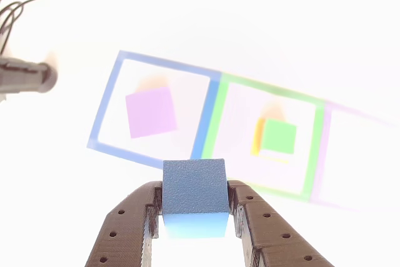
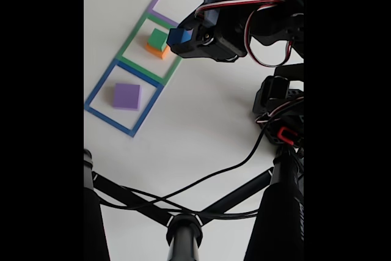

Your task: Tower of hanoi

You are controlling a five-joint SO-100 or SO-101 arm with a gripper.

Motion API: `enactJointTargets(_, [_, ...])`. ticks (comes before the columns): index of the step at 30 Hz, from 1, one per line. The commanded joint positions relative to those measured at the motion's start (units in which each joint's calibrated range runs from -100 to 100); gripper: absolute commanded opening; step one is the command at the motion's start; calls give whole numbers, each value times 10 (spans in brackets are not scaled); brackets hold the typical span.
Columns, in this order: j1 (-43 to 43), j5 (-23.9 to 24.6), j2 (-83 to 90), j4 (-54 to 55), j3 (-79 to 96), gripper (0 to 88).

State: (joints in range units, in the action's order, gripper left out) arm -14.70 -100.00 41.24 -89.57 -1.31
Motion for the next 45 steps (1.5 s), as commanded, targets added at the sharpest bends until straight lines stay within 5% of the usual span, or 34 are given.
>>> enactJointTargets(1, [-29,0,11,2,-22,24])
enactJointTargets(8, [-60,0,40,138,137,25])
enactJointTargets(19, [-73,0,54,616,556,25])
enactJointTargets(29, [-78,0,-95,998,734,28])
enactJointTargets(45, [-76,0,-322,1266,739,30])
